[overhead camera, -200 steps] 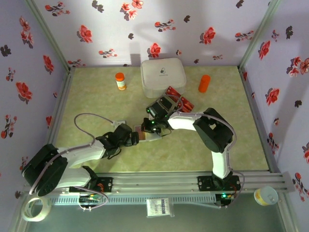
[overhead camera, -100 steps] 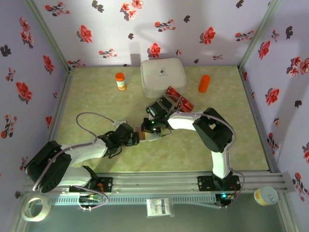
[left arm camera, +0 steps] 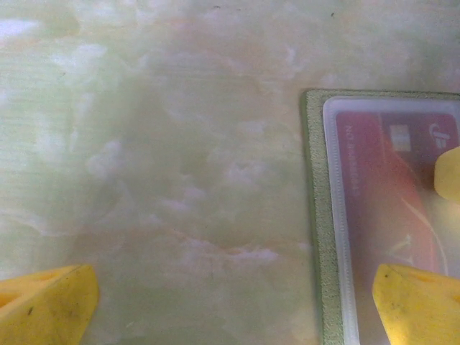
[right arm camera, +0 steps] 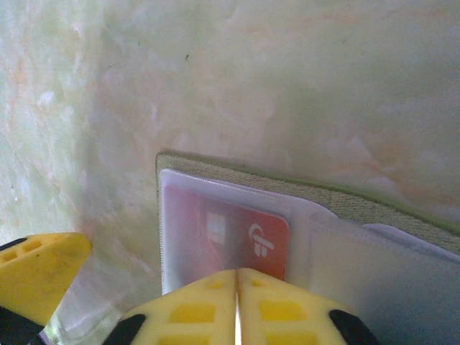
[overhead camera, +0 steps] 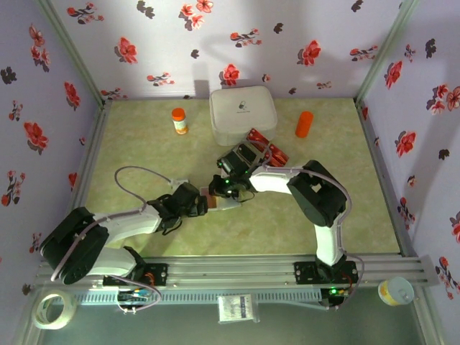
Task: Put the credit cards into the card holder
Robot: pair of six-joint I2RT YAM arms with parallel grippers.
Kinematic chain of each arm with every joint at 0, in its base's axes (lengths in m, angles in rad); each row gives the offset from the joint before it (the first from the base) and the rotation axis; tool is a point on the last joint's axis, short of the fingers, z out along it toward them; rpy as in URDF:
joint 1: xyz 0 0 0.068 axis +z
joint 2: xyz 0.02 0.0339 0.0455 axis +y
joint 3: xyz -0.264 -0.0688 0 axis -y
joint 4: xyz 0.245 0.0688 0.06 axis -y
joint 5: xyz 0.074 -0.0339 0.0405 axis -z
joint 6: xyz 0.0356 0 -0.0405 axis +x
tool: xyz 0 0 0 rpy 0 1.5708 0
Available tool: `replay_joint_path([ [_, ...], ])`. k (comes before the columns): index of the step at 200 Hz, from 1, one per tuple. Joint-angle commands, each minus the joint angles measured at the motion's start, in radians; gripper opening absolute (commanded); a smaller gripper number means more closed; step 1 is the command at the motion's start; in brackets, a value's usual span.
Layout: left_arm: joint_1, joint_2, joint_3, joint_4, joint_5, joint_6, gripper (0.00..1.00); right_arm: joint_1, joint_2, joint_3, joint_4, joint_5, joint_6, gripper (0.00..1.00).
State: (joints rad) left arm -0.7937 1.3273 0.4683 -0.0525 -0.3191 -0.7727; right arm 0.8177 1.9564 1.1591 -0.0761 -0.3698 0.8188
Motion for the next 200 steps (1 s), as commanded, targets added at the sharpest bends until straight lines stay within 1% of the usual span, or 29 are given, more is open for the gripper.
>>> replay_joint_path([
  [1,0.008,0.033,-0.037,0.014,0.006,-0.016,1.00,-0.020,-0.084,0.049,-0.066,0.007,-0.036,0.22],
  [29,0.008,0.042,-0.045,0.008,0.001,-0.025,1.00,-0.066,-0.159,0.080,-0.174,0.044,-0.111,0.28],
  [56,0.008,0.046,-0.047,0.008,-0.002,-0.027,0.99,-0.144,-0.222,0.101,-0.320,0.111,-0.216,0.31],
  [90,0.010,0.050,-0.051,0.013,-0.002,-0.026,0.99,-0.222,-0.253,0.170,-0.553,0.292,-0.399,0.33],
  [121,0.010,0.056,-0.048,0.014,0.000,-0.025,0.99,-0.236,-0.230,0.251,-0.710,0.473,-0.534,0.33],
  [149,0.011,0.059,-0.045,0.013,-0.001,-0.021,1.00,-0.236,-0.196,0.291,-0.788,0.564,-0.602,0.33],
  [200,0.012,0.062,-0.037,0.007,0.000,-0.016,1.00,-0.235,-0.157,0.295,-0.819,0.644,-0.647,0.32],
])
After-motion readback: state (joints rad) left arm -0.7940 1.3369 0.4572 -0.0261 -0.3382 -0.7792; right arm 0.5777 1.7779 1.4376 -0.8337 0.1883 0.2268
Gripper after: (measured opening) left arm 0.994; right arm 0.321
